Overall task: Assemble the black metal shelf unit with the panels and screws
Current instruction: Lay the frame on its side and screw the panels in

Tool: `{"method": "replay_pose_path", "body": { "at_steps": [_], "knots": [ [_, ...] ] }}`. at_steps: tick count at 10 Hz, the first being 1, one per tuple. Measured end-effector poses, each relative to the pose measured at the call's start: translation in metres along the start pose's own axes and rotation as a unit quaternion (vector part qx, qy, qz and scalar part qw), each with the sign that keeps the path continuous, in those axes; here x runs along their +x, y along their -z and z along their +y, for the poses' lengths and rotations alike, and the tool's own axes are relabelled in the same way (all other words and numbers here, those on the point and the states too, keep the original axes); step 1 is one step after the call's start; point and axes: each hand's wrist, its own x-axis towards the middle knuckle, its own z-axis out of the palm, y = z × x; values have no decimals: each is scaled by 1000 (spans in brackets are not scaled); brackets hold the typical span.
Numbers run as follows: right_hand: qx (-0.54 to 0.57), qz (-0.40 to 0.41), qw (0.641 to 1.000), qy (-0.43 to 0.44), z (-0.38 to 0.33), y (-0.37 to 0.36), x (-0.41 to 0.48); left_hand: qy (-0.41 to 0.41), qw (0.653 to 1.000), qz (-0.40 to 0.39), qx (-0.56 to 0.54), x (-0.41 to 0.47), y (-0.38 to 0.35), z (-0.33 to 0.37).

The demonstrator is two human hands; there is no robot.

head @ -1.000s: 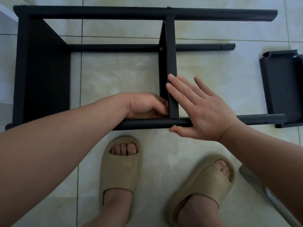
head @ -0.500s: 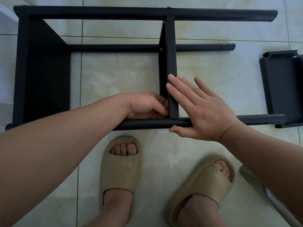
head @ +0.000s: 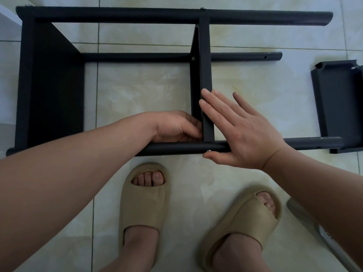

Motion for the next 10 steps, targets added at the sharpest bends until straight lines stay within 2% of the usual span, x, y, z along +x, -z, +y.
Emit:
{"method": "replay_pose_path", "body": {
  "at_steps": [2, 3, 6, 10],
  "knots": [
    [1, 2, 1000, 0, -1, 0, 0, -13, 1000, -19, -15, 0, -2, 1],
    [1, 0, 1000, 0, -1, 0, 0, -7, 1000, -3, 27, 0, -3, -1],
    [0, -5, 1000, -2, -1, 1, 0, -12, 1000, -5, -11, 0, -1, 2],
    [-2, 3, 1000, 1, 0, -1, 0, -6, 1000, -19, -9, -3, -2, 3]
  ]
}}
